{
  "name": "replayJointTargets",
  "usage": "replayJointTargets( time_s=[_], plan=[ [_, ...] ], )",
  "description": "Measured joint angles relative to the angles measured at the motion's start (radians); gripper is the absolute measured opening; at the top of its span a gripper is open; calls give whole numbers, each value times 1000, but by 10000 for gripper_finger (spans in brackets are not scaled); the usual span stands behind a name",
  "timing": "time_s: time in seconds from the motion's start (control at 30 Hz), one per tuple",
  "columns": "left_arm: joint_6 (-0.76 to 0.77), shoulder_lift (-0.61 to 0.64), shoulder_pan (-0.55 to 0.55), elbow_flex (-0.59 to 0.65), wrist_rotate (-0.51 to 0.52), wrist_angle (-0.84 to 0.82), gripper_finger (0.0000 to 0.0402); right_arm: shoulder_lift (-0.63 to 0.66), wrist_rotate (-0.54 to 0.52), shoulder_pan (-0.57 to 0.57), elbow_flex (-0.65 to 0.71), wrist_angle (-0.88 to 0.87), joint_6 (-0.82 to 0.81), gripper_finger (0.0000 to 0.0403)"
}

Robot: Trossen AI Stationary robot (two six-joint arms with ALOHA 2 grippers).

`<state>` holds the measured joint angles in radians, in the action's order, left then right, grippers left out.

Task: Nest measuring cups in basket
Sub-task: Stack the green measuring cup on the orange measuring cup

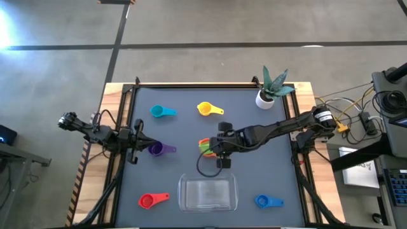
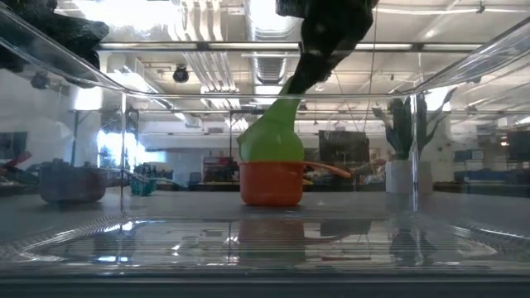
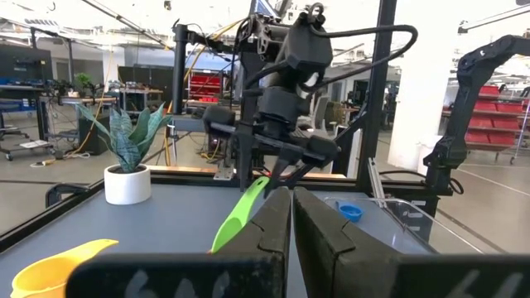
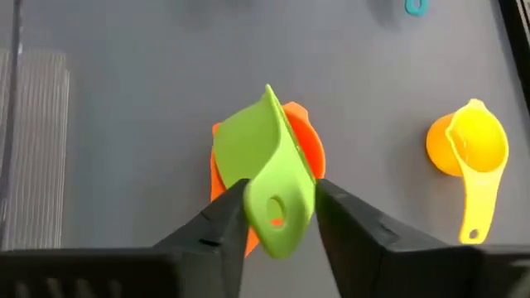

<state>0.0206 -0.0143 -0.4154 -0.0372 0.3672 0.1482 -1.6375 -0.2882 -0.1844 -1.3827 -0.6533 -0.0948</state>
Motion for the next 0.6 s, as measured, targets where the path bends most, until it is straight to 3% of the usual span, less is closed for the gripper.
replayJointTargets(
  time_s=[0.2, 0.33, 0.6],
  plan=[
    [0, 0, 0, 0, 0, 0, 0, 0, -7, -4, 0, -1, 83, 23],
    [0, 0, 0, 0, 0, 0, 0, 0, -17, -7, 0, 0, 109, 10],
    [0, 0, 0, 0, 0, 0, 0, 0, -209, -49, 0, 5, 177, 8]
  ],
)
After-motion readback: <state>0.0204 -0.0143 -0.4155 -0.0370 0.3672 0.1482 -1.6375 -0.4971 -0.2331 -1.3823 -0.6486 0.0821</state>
